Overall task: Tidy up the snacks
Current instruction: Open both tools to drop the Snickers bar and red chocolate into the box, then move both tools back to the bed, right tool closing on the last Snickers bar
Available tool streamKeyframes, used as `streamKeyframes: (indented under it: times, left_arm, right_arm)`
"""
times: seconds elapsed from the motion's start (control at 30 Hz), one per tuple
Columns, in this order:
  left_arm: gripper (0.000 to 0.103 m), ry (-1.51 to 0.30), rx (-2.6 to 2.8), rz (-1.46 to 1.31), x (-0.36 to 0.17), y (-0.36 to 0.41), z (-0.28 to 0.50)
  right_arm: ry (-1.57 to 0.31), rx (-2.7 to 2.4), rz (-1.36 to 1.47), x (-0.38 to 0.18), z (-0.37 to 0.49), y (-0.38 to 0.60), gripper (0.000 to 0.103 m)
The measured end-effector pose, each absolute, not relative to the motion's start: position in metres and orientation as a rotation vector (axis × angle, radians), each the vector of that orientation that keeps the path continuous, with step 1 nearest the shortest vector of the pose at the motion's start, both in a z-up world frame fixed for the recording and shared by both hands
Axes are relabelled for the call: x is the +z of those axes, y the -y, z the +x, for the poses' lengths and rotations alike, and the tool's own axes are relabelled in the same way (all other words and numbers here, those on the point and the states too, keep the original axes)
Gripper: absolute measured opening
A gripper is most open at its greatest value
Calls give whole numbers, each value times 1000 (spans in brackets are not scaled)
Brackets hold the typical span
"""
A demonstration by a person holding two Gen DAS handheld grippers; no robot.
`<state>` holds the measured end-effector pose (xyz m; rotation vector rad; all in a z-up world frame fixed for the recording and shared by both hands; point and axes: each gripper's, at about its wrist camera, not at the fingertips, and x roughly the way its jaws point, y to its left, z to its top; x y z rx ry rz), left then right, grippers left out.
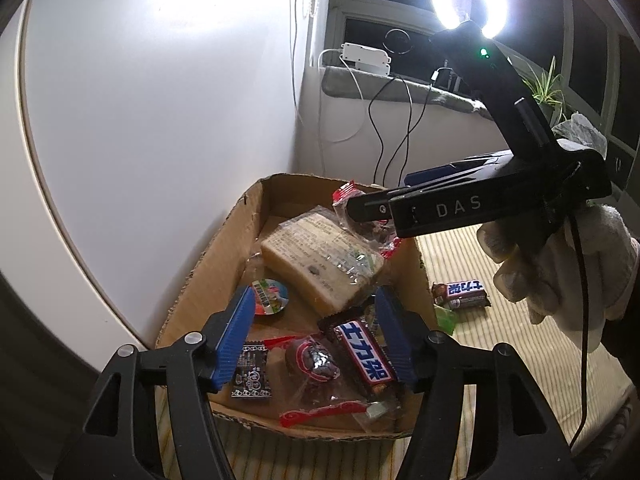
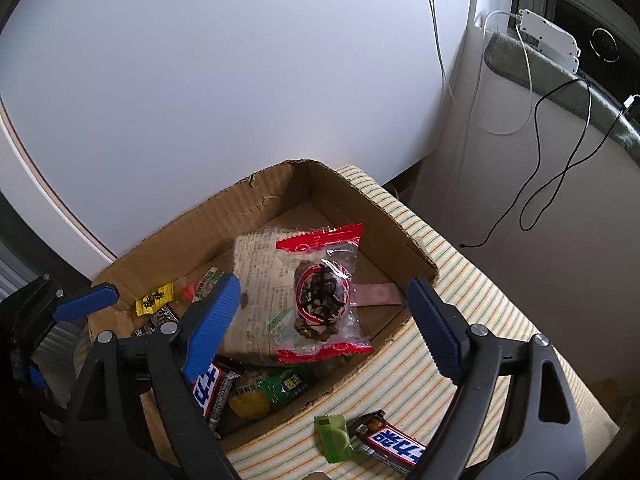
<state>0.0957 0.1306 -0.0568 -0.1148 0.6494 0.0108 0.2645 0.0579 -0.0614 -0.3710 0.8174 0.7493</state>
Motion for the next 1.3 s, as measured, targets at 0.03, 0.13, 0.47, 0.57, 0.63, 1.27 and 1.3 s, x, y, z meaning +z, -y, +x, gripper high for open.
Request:
streamKeyframes:
  times: [0.03, 0.13, 0.47, 0.57, 0.63, 1.27, 1.3]
  left_arm:
    - [62, -648, 11, -113, -56, -130, 96]
    - [62, -643, 9, -113, -54, -126, 94]
    - [62, -621, -28, -91, -46, -101, 88]
    - [62, -618, -44, -85, -44, -90, 87]
    - [62, -616, -57, -83, -42, -83, 85]
    - [52, -731, -172, -68, -69, -11, 91]
    - [52, -741, -174, -72, -72, -9, 91]
  right_arm:
    - [-815, 749, -374, -60, 263, -56, 88]
    - [-807, 742, -368, -57, 261, -47, 88]
    - [-773, 719, -354, -47, 256, 12, 88]
    - [-769, 727, -393, -50, 253, 30, 88]
    - [-769, 737, -435, -53, 249, 40, 88]
    - [-865, 903, -589, -111, 241, 70, 73]
    - [-867, 907, -594, -113, 241, 69, 71]
